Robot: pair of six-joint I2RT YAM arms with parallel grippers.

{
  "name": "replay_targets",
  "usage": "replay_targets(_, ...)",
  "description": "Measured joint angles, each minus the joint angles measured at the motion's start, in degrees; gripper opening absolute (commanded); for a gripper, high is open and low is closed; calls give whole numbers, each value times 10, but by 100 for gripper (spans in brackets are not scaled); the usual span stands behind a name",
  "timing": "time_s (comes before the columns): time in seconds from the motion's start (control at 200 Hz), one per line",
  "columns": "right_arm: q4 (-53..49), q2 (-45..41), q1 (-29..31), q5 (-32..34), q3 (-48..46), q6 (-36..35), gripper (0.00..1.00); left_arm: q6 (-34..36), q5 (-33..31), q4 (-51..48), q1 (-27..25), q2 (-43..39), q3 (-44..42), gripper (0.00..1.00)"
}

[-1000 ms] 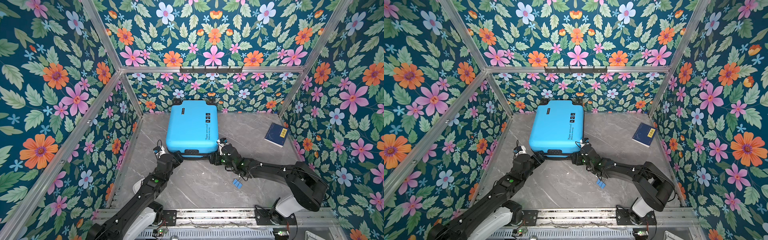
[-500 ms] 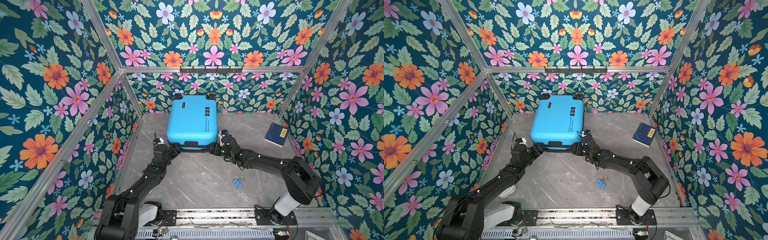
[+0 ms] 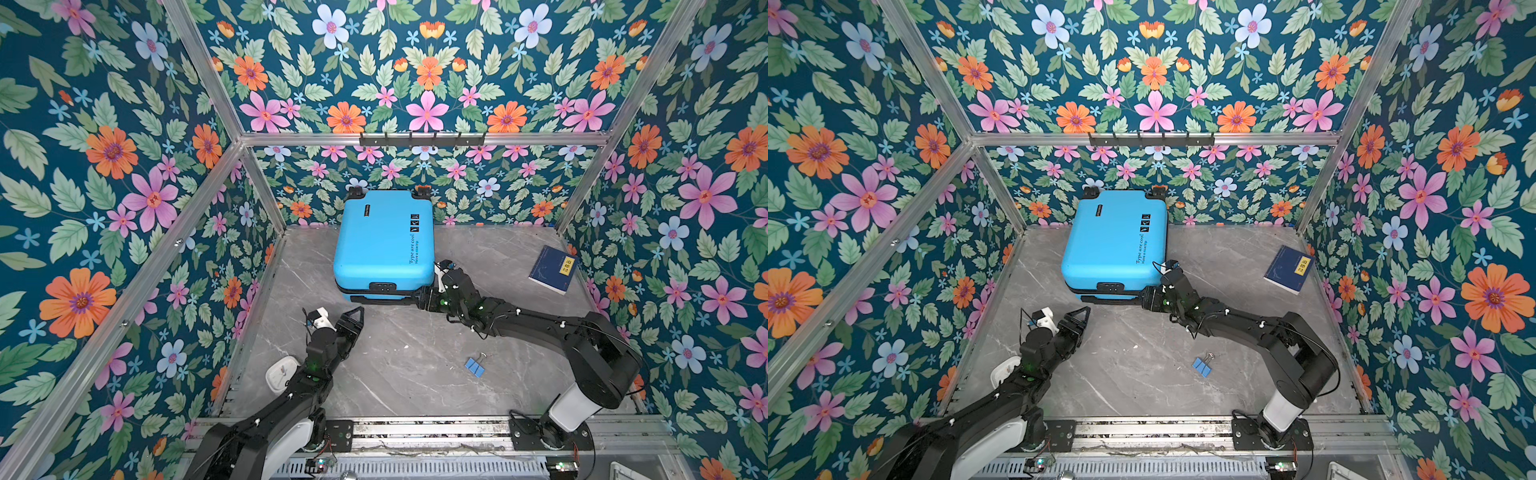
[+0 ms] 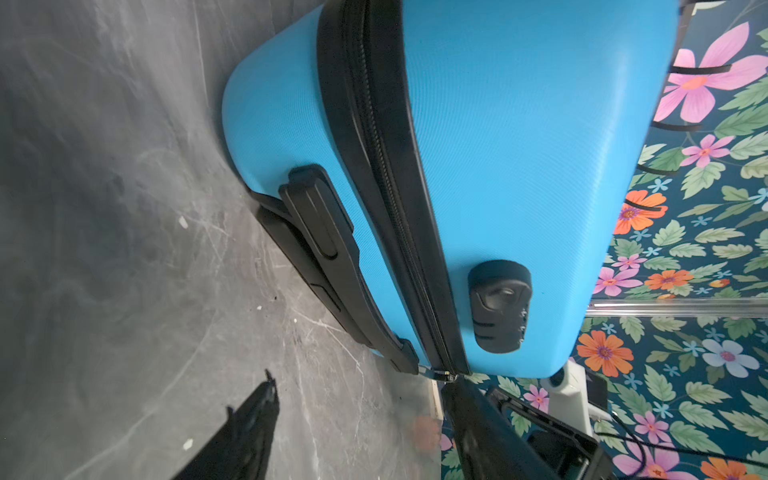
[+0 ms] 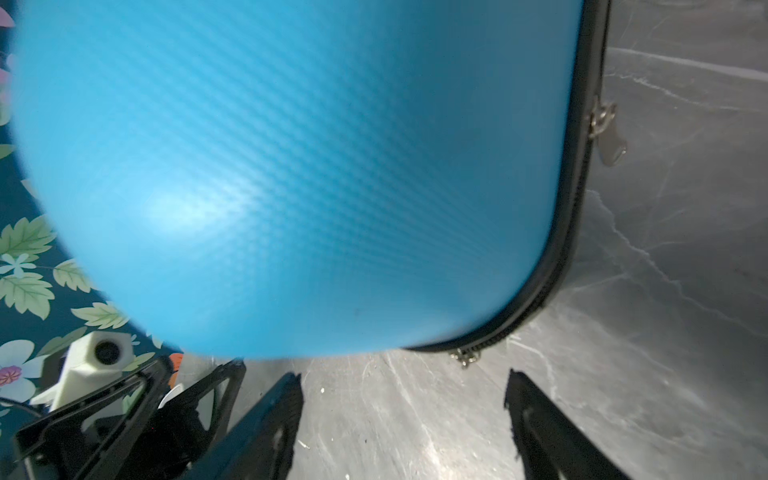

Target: Pack the luggage

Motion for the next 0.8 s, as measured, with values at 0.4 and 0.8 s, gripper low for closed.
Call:
replay_targets(0.4,0,-48,0,-1,-24,2,78,-127,-56,399,-76,372,1,54)
replay_targets(0.8,-3,-94,0,9,-45,2,78,-122,-88,487,-100,442,57,53)
